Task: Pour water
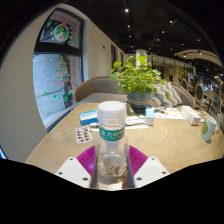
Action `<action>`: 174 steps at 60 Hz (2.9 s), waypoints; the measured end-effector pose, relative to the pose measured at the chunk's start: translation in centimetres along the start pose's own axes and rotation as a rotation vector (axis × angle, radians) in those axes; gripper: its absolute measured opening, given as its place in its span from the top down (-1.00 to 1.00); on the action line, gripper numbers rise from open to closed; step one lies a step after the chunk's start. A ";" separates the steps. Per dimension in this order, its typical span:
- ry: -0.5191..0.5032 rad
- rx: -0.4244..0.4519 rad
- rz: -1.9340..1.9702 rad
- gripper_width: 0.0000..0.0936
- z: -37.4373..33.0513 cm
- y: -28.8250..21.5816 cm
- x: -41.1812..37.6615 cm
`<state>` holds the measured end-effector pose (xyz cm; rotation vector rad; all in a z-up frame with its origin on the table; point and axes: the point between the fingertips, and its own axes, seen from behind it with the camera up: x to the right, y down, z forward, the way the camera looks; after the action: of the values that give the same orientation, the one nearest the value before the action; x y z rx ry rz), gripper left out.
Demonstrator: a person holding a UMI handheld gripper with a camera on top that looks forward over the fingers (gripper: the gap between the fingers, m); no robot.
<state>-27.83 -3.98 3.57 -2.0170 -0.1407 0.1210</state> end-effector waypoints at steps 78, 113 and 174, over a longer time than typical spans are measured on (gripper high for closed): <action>-0.575 0.103 1.982 0.14 -1.2 -15.2 35.1; 0.129 0.131 0.304 0.13 -3.1 -16.7 53.0; 0.277 -0.185 0.157 -0.83 -2.9 1.5 59.9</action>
<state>31.82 1.92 2.07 -2.2053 0.1885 -0.0758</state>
